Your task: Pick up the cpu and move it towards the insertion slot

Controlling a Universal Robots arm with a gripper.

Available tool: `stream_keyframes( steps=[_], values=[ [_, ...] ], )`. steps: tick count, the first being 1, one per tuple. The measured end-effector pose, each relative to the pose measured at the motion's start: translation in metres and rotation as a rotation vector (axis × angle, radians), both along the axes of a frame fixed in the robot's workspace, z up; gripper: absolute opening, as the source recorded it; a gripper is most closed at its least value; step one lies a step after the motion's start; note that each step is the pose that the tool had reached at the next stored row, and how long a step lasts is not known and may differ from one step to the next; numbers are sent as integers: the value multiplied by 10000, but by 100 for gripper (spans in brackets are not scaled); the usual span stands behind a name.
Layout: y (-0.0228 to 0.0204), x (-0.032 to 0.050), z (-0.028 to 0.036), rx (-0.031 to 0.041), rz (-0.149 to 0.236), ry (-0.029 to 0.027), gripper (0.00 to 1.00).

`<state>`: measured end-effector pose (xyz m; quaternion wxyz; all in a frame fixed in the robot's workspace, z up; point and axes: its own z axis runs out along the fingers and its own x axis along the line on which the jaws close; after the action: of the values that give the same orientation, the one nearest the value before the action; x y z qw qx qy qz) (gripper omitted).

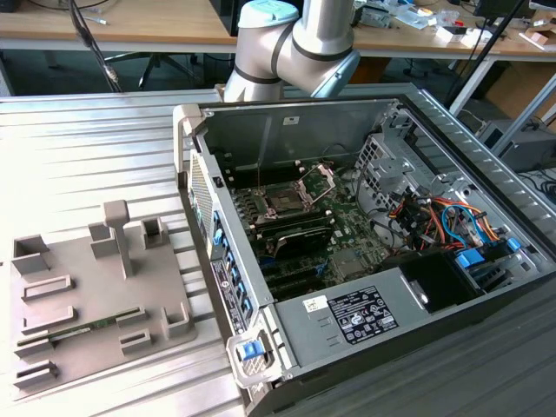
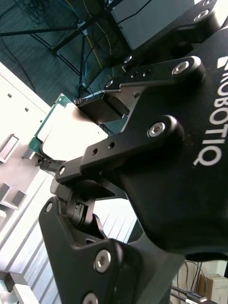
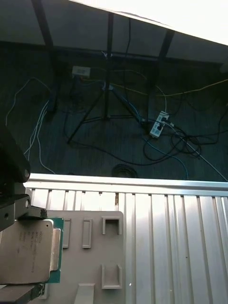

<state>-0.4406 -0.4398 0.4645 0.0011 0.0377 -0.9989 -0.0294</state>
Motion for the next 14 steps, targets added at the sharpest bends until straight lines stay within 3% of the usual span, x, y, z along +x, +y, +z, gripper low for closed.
stream_keyframes(
  steps=[14],
  values=[
    [0,78,-2,2,0,-2,55]
  ],
)
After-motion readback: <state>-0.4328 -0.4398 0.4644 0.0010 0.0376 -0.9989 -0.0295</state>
